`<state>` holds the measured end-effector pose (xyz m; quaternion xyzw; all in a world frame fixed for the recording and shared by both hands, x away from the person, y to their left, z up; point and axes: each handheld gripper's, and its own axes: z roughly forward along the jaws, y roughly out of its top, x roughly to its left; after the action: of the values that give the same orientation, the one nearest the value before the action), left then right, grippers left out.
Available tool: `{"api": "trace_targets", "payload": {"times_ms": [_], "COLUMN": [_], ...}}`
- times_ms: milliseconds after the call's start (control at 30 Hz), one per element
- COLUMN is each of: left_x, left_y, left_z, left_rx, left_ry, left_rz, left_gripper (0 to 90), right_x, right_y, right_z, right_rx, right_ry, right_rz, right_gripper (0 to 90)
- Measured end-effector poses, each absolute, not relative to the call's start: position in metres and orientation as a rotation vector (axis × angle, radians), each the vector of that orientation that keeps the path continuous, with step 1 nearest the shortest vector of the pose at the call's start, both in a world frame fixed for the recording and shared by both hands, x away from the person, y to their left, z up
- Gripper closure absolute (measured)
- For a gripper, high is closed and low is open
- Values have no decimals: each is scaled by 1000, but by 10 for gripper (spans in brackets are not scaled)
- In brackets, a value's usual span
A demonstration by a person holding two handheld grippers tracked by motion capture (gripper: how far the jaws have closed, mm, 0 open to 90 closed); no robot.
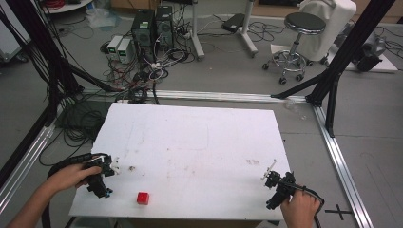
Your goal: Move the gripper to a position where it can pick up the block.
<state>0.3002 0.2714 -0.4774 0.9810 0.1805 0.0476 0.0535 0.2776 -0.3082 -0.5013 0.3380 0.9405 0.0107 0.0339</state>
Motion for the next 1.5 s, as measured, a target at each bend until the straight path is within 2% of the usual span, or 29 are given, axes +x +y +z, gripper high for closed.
{"api": "trace_targets", "payload": {"times_ms": [133,667,1500], "left_x": [302,300,281], "left_y": [265,229,176], "left_z": [-479,-480,-487], "left_rx": [2993,3026,3081], "left_ry": [472,155,-96], "left_rz": [94,66,9], "left_gripper": [223,225,225], "right_x": [277,277,277], "right_y": [-309,-312,-309], "right_z": [-502,-500,-499], "right_rx": [1042,1043,1033], "right_ry": [2894,2888,2893], "right_rz": [40,56,75], "right_gripper": [89,89,89]}}
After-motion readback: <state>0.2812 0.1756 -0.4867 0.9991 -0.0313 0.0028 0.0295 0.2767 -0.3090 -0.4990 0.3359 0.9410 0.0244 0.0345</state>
